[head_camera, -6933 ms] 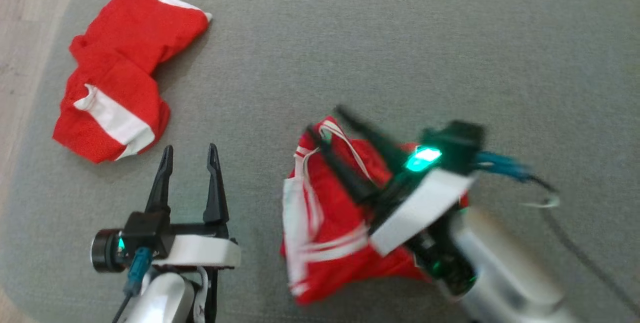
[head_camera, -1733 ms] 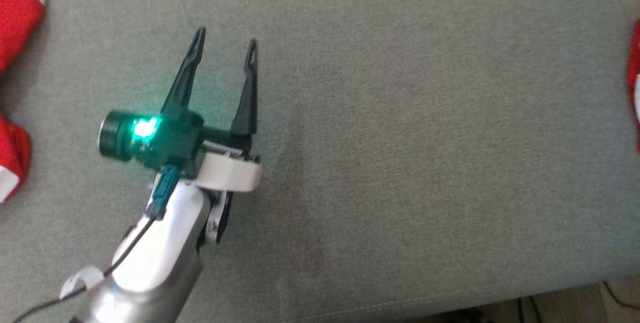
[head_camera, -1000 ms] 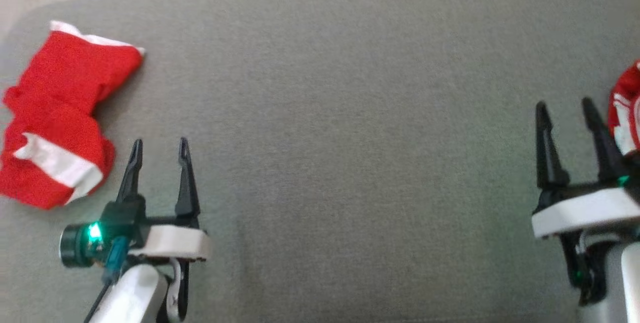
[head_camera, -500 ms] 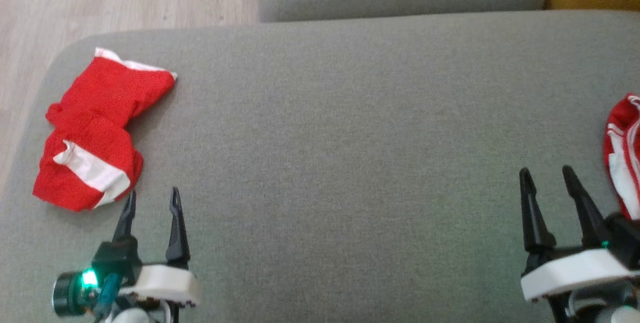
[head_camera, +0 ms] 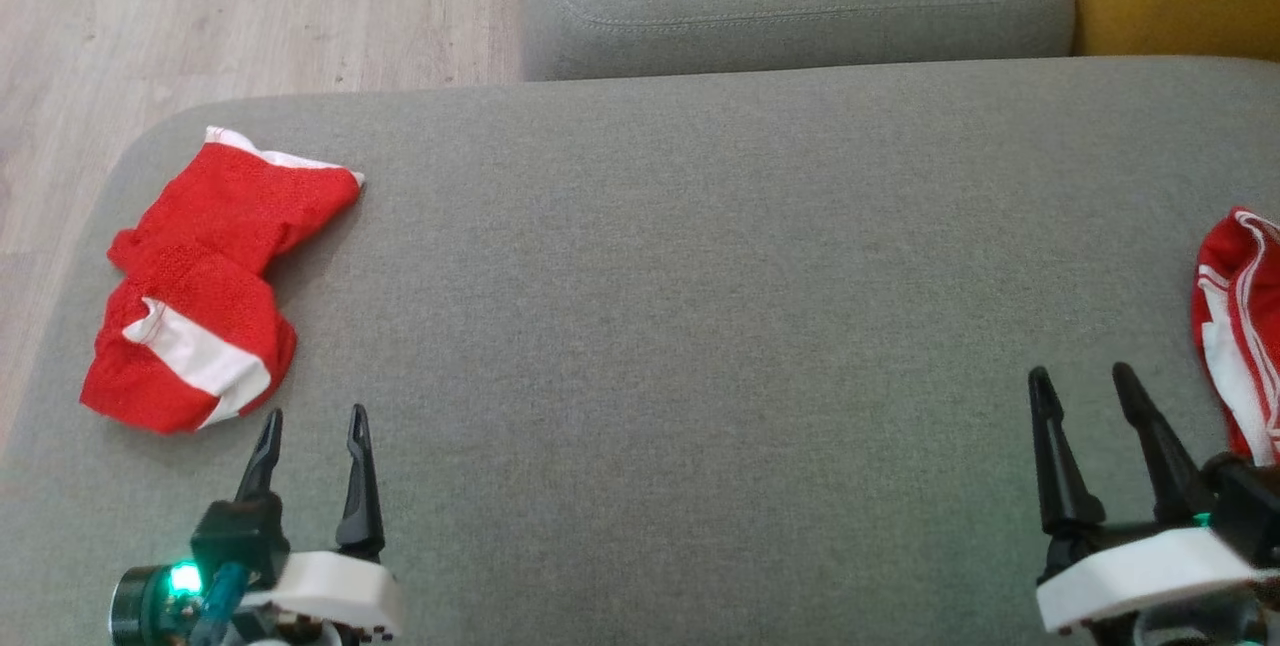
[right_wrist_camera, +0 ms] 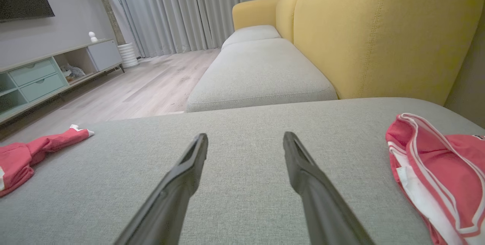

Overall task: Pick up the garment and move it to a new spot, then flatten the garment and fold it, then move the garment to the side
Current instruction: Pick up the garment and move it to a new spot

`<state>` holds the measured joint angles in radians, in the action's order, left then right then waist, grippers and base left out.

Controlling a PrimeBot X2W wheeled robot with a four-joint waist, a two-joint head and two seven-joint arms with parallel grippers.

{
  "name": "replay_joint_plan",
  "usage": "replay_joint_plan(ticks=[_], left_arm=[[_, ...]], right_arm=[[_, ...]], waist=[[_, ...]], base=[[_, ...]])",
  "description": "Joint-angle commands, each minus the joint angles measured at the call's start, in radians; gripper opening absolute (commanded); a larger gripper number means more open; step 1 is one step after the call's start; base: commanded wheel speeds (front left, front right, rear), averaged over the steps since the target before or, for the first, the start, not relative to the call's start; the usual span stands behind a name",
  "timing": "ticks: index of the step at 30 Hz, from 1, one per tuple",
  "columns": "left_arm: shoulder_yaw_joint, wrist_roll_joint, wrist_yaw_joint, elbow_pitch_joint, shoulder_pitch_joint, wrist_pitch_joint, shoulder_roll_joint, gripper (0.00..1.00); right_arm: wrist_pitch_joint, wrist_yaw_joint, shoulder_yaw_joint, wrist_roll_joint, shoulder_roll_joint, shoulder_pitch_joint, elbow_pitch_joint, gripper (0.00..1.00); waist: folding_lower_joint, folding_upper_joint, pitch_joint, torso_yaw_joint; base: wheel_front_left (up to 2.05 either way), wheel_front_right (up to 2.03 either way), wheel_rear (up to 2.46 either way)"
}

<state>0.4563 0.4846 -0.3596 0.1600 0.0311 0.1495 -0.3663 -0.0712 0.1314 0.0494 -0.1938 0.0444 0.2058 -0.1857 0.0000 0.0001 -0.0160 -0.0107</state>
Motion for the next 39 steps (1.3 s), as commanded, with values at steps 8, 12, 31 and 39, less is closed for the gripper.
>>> replay_joint_plan(ticks=[8,12,31,39], left_arm=[[-0.028,0.005,0.001,-0.029,0.052,0.004,-0.031,1.0],[-0.027,0.006,0.003,-0.028,0.061,0.008,-0.03,1.0],[-0.058,-0.052,0.05,0.021,0.2,0.111,0.101,1.0],[-0.165,-0.127,0.101,0.013,0.195,0.112,0.172,1.0]], right_arm=[[-0.007,-0.001,-0.026,-0.006,0.006,-0.015,-0.042,1.0],[-0.007,-0.001,-0.021,-0.004,0.006,-0.017,-0.045,1.0],[-0.044,-0.001,-0.084,0.035,0.052,-0.119,-0.143,1.0],[-0.083,-0.001,-0.115,0.037,0.117,-0.16,-0.181,1.0]], waist=[[0.0,-0.0001,-0.003,-0.004],[0.0,-0.0001,-0.008,-0.013],[0.0,-0.0001,-0.142,-0.256],[0.0,-0.0001,-0.191,-0.364]], base=[[0.0,0.0,0.0],[0.0,0.0,0.0],[0.0,0.0,0.0],[0.0,0.0,0.0]])
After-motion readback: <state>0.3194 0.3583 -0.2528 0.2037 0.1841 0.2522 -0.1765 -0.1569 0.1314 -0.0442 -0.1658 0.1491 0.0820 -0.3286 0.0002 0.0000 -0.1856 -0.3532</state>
